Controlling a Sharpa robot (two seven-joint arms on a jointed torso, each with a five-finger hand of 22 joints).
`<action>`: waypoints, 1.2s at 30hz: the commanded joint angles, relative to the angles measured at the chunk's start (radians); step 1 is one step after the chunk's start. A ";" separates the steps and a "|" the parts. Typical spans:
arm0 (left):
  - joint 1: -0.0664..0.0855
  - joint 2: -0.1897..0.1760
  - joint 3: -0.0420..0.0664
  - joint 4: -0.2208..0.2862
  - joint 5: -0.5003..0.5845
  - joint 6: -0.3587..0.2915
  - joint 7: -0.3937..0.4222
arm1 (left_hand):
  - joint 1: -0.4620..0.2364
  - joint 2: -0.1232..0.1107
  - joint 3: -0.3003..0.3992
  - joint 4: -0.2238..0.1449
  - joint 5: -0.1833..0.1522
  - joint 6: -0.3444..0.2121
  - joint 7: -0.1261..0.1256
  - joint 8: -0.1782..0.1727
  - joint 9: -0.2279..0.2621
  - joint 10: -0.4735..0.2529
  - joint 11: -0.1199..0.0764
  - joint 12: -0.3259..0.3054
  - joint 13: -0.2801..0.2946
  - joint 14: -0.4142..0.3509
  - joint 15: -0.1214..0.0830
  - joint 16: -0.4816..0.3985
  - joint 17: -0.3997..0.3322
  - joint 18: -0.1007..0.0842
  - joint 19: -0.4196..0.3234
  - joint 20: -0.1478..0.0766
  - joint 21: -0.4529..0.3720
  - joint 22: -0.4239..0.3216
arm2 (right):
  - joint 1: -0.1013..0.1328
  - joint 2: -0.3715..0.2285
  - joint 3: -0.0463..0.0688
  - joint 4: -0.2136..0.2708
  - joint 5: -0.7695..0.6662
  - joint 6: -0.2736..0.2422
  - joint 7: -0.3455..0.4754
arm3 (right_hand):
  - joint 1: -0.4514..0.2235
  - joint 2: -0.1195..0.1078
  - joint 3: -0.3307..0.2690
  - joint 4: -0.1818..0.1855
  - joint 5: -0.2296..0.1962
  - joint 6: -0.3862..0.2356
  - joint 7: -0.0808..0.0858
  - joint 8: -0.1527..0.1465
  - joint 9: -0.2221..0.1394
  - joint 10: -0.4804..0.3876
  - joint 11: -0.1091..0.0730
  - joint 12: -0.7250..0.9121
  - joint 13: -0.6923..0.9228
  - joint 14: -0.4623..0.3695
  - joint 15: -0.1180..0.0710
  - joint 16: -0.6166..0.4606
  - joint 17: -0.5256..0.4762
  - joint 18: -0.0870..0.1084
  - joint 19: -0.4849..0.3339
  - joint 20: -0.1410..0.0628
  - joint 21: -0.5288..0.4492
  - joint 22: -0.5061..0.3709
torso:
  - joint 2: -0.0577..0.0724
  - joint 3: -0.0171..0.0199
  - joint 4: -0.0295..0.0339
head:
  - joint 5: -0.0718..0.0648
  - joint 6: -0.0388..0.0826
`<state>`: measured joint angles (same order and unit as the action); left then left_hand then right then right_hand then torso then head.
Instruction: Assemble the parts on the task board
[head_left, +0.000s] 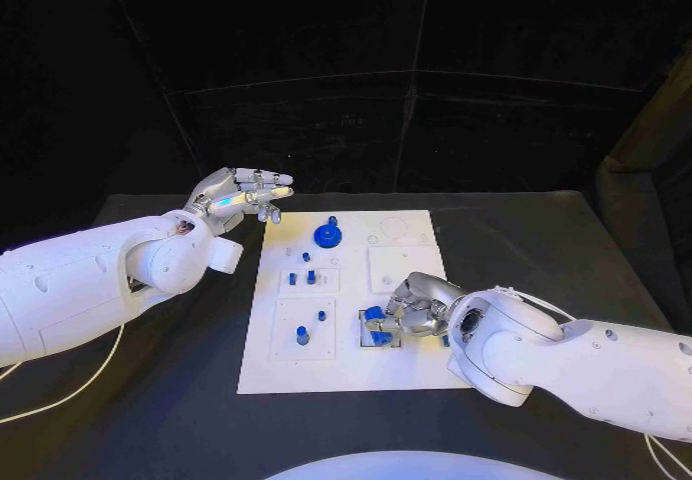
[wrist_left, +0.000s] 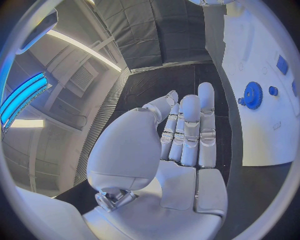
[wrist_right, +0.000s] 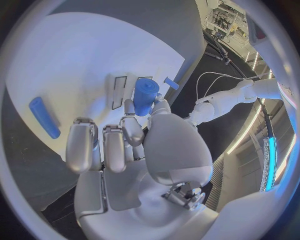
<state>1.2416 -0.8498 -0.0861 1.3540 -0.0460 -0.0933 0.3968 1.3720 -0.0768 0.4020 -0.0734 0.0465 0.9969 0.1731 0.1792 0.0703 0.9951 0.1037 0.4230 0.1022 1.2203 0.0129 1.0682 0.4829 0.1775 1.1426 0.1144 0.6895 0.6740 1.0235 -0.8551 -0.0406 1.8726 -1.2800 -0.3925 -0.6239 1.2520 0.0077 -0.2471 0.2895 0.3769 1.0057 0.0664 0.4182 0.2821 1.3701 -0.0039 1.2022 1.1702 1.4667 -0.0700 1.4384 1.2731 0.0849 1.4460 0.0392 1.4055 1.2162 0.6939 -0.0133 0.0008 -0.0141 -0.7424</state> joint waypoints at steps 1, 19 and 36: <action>0.001 0.002 0.001 0.001 0.003 0.011 0.010 | -0.010 -0.001 -0.002 -0.003 0.004 -0.010 0.000 0.005 -0.001 -0.006 -0.001 0.005 -0.001 -0.005 0.004 0.005 -0.002 0.005 0.003 0.001 -0.006 -0.001 | 0.002 0.010 0.001 -0.002 -0.029 0.019 -0.010 | -0.020 0.000 -0.014 0.000 -0.057 0.001 -0.001 0.006 0.006 -0.009 -0.007 -0.023 -0.016 0.051 -0.009 -0.001 -0.004 -0.016 0.000 -0.008 0.001 -0.001 | 0.000 0.0001 -0.0008 | 0.001 0.000; 0.001 0.002 0.000 -0.001 0.003 0.010 0.010 | -0.010 -0.001 -0.002 -0.003 0.004 -0.010 0.000 0.005 -0.001 -0.006 -0.001 0.005 -0.001 -0.005 0.004 0.005 -0.002 0.005 0.003 0.001 -0.006 -0.001 | 0.002 0.010 0.001 0.000 -0.109 0.046 -0.014 | -0.143 -0.124 0.082 0.002 -0.322 -0.026 0.006 0.001 0.041 -0.054 -0.001 -0.144 -0.113 0.048 -0.004 -0.014 -0.014 -0.014 -0.008 -0.005 -0.011 -0.014 | 0.000 0.0019 -0.0012 | 0.001 0.001; 0.001 0.002 0.000 -0.002 0.003 0.011 0.009 | -0.012 0.000 -0.003 -0.003 0.004 -0.011 0.000 0.006 -0.001 -0.007 -0.001 0.007 -0.001 -0.006 0.004 0.005 -0.003 0.005 0.003 0.001 -0.006 -0.001 | 0.001 0.002 0.001 0.011 -0.158 0.057 -0.001 | 0.063 -0.063 0.101 -0.064 -0.274 -0.003 -0.003 0.024 0.072 -0.033 -0.009 -0.126 -0.083 0.052 -0.010 -0.009 0.005 -0.018 0.001 -0.009 -0.001 0.009 | 0.000 0.0007 -0.0014 | -0.002 0.003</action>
<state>1.2416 -0.8488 -0.0867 1.3513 -0.0460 -0.0932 0.3973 1.3703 -0.0744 0.4020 -0.0733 0.0465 0.9895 0.1731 0.1792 0.0704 0.9951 0.1036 0.4267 0.1023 1.2203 0.0129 1.0682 0.4809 0.1774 1.1426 0.1144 0.6895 0.6742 1.0260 -0.8531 -0.0379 1.8879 -1.4012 -0.3380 -0.6179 1.3087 -0.0574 -0.1439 0.2280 0.1026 0.9928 0.0641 0.4386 0.3532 1.3291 -0.0128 1.0717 1.0862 1.4632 -0.0735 1.4267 1.2767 0.0849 1.4435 0.0369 1.4006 1.2243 0.6933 -0.0120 -0.0011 -0.0137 -0.7406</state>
